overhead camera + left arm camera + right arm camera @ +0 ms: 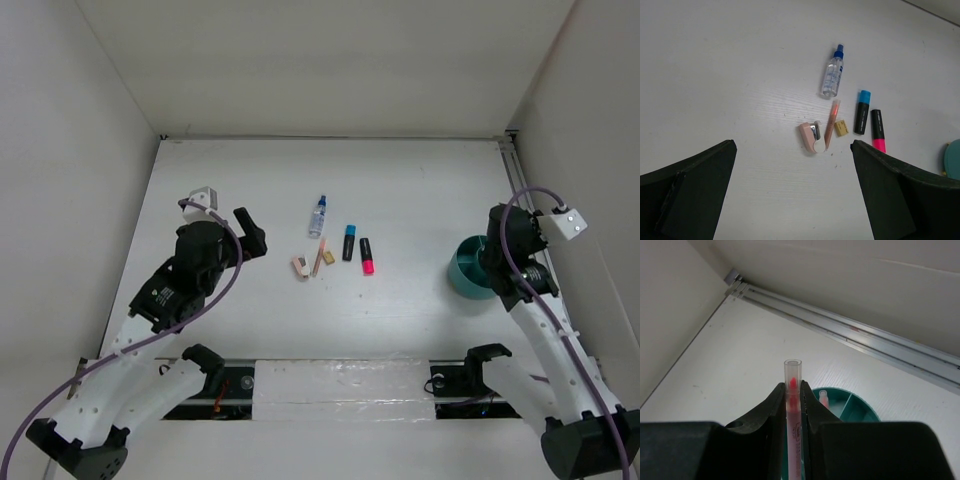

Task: Sort the stationery into containers
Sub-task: Place the pen in the storage box.

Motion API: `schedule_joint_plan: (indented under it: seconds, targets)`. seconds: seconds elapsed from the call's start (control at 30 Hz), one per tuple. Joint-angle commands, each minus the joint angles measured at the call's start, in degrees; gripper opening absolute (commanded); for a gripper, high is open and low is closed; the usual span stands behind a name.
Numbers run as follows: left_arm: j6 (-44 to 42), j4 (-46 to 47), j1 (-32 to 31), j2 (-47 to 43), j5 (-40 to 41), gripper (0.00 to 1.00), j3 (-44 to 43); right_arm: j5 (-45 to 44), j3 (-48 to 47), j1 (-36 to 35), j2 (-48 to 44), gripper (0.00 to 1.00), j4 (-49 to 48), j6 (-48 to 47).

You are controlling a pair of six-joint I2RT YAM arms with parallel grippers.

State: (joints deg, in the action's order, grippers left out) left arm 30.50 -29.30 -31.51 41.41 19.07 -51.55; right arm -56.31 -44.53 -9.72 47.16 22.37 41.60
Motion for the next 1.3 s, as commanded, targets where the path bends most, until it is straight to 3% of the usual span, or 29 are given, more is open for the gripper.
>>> schedule_joint_plan:
  seconds: [0.0,0.3,1.1,1.27]
  targets:
    - [-1.1,2.2,-0.1,0.5,-1.3,1.00,-0.1,-4.3,-1.1,1.0,-0.2,0.00,-0.4,0.1]
    - [-1.6,2.8,-0.1,0.5,-2.4,1.00,-0.1,-7.3,-2.2,2.2,7.5,0.00,-0.8,-1.4]
    - [-2.6,3.8,-0.1,-0.5,-5.1,1.00,0.4,-9.9,-3.9,1.7,13.7,0.00,-2.4,-2.6]
    - [-2.6,3.8,-0.1,-1.1,-5.6,1.00,0.9,-11.1,-5.0,0.7,14.9,0.00,0.8,-0.5]
